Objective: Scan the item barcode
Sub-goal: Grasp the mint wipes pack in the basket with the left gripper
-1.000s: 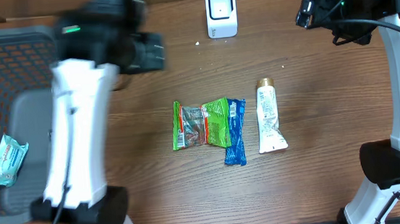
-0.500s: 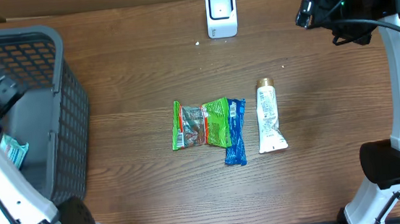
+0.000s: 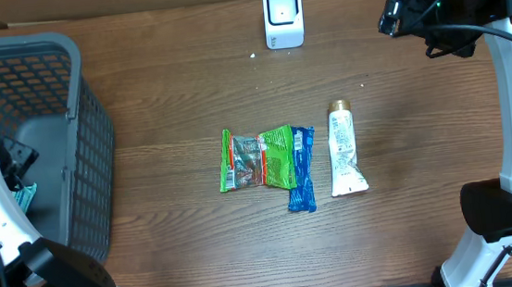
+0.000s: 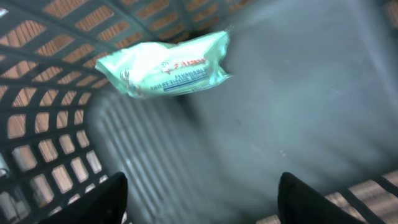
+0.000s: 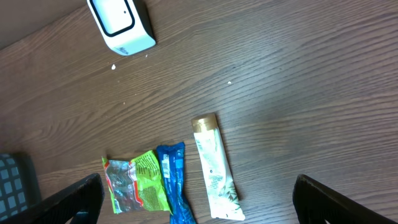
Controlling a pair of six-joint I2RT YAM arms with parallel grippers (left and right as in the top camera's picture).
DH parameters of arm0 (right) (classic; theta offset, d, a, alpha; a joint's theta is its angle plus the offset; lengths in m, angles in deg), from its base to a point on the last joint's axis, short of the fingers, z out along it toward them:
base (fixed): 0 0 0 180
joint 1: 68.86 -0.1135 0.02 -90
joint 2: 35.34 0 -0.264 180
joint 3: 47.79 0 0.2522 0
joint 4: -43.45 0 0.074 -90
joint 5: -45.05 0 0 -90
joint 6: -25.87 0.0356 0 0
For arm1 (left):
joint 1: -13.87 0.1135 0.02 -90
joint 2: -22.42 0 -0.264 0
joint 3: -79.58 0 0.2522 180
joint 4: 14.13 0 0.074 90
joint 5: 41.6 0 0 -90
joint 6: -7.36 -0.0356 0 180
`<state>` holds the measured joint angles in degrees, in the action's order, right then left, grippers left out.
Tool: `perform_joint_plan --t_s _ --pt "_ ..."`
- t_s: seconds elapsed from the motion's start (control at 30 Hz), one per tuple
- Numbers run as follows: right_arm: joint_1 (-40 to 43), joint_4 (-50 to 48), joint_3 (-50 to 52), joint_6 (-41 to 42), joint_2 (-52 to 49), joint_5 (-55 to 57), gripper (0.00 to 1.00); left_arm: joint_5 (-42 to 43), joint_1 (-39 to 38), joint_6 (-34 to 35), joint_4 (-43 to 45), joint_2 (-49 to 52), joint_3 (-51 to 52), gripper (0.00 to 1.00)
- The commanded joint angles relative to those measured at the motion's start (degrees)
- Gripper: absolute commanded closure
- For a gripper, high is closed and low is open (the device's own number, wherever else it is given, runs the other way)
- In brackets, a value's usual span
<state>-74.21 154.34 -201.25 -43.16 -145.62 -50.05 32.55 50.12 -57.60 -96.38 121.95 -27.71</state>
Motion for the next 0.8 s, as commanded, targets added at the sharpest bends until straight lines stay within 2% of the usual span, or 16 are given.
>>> perform_joint_plan --t_s 0.0,0.03,0.17,0.33,0.47,0.77 --pt "-0.15 -0.13 0.26 -0.17 -0.11 -0.13 0.02 -6.71 0.17 0.76 3.91 -0.2 5.4 0.21" --pt "-0.15 -0.15 0.26 -0.17 -0.11 -0.13 0.02 -7.74 0.17 0.76 5.79 -0.2 7.17 0.17" --pt "-0.15 -0.55 0.26 -0.17 -0.11 -0.13 0.02 -10.27 0.35 0.72 13.07 -0.2 13.81 0.14" --pt "-0.15 -0.55 0.26 -0.2 -0.11 -0.11 0.02 -10.47 1.25 0.17 22.08 -0.2 19.96 0.13" --pt "-0.15 -0.57 0.26 -0.2 -0.11 -0.11 0.02 -10.47 1.9 -4.24 30.64 -0.2 24.26 0.15" --pt "-0.15 -0.52 0.26 -0.15 -0.11 -0.13 0.02 -10.47 2.05 -6.62 38.99 0.68 26.49 0.14"
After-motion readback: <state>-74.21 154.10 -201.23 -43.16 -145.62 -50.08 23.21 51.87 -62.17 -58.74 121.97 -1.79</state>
